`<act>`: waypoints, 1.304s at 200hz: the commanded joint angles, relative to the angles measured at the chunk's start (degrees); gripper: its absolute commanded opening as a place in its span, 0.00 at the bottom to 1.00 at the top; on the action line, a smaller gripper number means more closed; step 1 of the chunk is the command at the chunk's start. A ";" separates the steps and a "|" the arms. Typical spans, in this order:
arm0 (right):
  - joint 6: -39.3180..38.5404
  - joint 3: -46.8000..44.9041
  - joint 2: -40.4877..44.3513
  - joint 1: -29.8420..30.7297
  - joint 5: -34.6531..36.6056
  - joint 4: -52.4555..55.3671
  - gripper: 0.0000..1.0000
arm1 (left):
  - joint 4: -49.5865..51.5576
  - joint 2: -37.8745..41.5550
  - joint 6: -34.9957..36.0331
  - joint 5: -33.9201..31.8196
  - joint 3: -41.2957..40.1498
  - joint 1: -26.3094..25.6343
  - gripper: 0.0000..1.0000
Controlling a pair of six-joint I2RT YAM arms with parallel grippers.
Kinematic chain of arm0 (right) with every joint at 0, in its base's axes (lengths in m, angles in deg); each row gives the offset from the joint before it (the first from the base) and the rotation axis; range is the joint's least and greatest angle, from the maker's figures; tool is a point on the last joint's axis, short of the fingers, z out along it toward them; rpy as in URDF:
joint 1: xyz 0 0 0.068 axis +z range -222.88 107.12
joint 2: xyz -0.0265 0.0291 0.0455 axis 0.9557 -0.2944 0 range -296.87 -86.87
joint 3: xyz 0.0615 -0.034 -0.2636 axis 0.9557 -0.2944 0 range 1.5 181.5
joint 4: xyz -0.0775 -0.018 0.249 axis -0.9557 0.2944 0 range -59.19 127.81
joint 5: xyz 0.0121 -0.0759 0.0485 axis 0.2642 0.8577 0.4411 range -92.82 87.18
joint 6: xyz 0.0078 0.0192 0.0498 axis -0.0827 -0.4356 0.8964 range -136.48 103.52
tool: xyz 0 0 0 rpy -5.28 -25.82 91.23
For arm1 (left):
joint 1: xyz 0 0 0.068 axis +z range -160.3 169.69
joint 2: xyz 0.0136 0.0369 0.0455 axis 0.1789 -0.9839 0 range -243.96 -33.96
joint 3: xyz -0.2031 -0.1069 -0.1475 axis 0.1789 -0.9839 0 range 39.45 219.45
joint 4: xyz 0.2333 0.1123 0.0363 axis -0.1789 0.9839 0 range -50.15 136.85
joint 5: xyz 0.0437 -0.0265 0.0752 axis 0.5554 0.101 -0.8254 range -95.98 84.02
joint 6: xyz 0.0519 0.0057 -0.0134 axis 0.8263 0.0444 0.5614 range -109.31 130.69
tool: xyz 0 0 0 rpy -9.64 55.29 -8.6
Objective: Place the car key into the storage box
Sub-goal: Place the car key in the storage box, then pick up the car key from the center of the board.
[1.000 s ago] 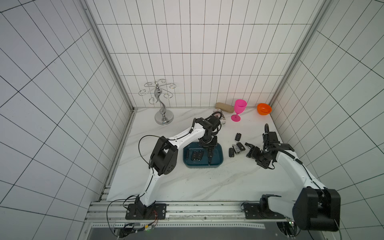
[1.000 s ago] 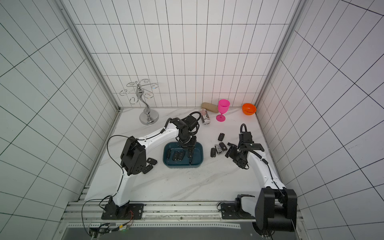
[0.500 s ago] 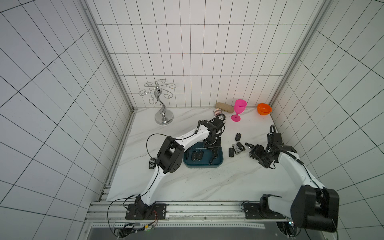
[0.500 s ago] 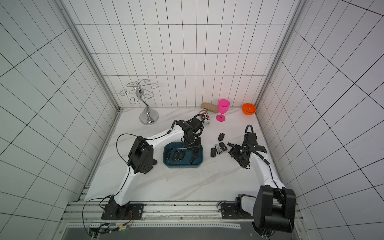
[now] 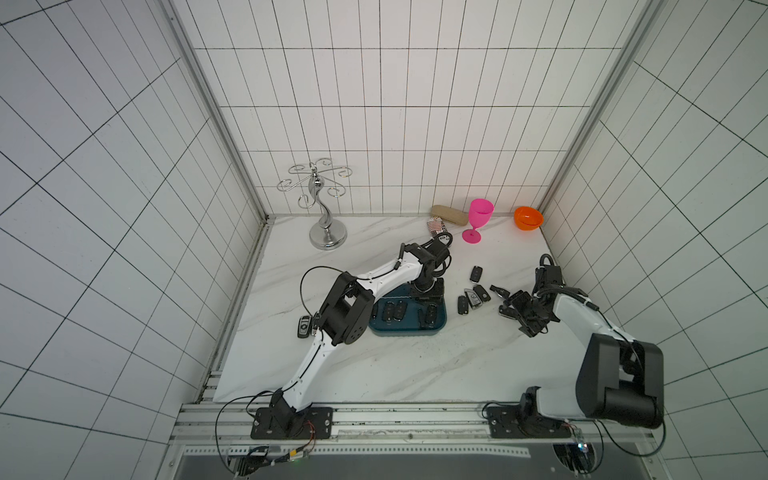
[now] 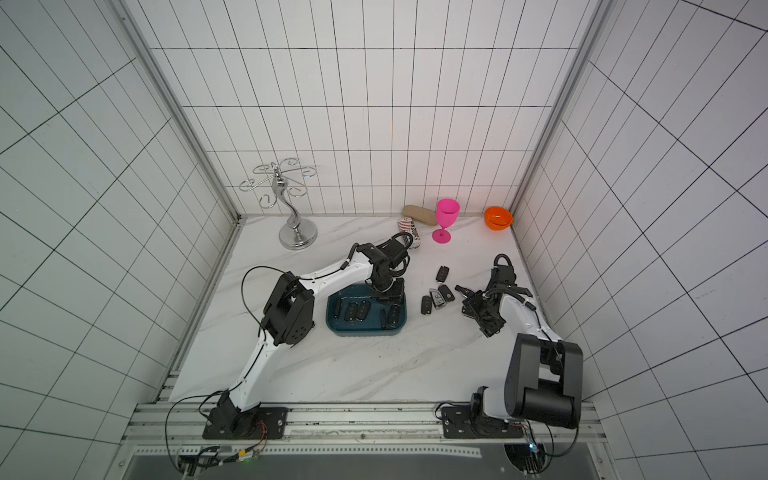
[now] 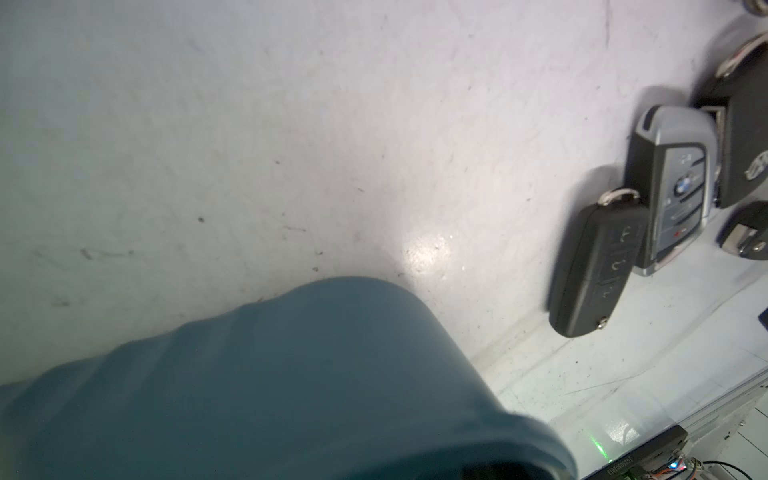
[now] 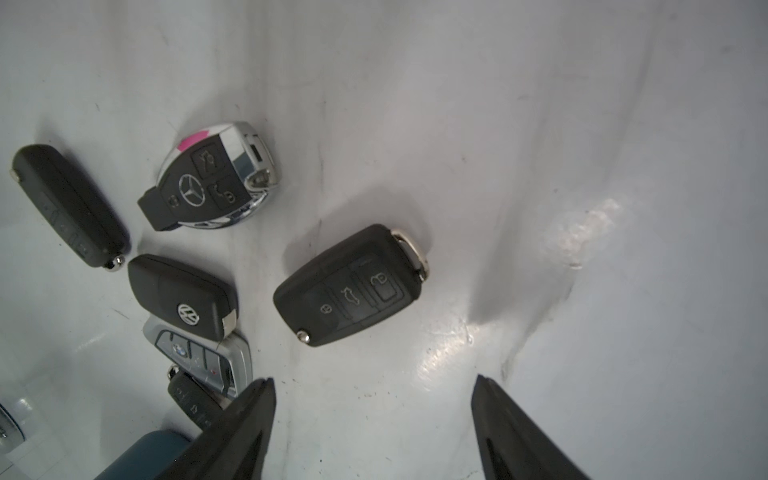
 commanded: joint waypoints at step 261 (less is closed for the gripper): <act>10.47 8.45 -9.06 -0.44 -3.43 3.48 0.75 | 5.00 17.77 3.91 -5.83 -3.62 6.81 0.66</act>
